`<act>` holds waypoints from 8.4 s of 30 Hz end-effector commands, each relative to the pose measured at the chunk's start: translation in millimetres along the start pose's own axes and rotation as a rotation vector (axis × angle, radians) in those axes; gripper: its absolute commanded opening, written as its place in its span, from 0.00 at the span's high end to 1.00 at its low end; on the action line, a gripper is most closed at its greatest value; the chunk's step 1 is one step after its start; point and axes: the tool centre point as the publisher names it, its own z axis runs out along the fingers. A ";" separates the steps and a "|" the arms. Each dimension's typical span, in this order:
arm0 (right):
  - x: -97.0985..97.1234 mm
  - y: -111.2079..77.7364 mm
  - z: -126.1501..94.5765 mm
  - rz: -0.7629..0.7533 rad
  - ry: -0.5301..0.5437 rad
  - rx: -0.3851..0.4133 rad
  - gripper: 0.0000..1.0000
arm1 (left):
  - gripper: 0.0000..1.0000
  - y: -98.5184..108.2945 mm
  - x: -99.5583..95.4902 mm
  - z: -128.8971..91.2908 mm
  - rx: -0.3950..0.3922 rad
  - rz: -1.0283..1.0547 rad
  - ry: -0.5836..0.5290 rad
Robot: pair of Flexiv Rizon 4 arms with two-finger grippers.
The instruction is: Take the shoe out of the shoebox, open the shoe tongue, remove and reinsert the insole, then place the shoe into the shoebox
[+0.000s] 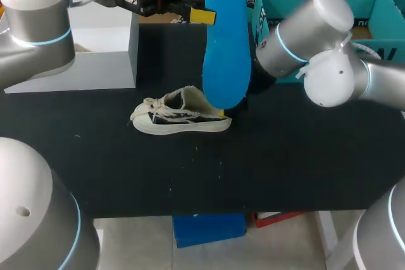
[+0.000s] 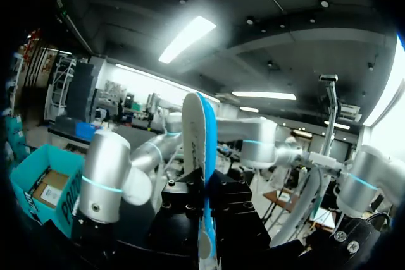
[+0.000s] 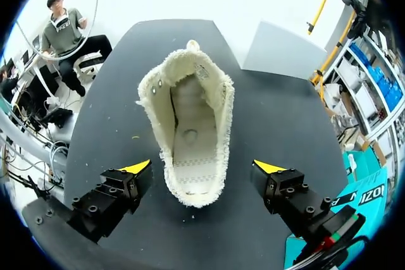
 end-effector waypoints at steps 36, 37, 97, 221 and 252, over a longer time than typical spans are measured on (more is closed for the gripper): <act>3.3 -29.0 33.5 0.078 0.029 -0.212 0.00 | 1.00 1.5 0.5 1.1 0.001 0.002 -0.004; 3.3 -29.2 34.0 0.079 0.030 -0.212 0.00 | 1.00 1.5 0.5 1.1 0.001 0.002 -0.004; -34.2 52.2 43.1 -0.050 0.182 0.598 0.00 | 1.00 1.5 0.5 1.1 0.001 0.002 -0.004; -9.7 27.4 4.6 1.285 -0.429 0.660 1.00 | 1.00 1.5 0.5 1.1 0.001 0.002 -0.004; 13.9 -6.1 25.0 1.356 -0.428 0.612 0.00 | 1.00 1.5 0.5 1.1 0.001 0.002 -0.004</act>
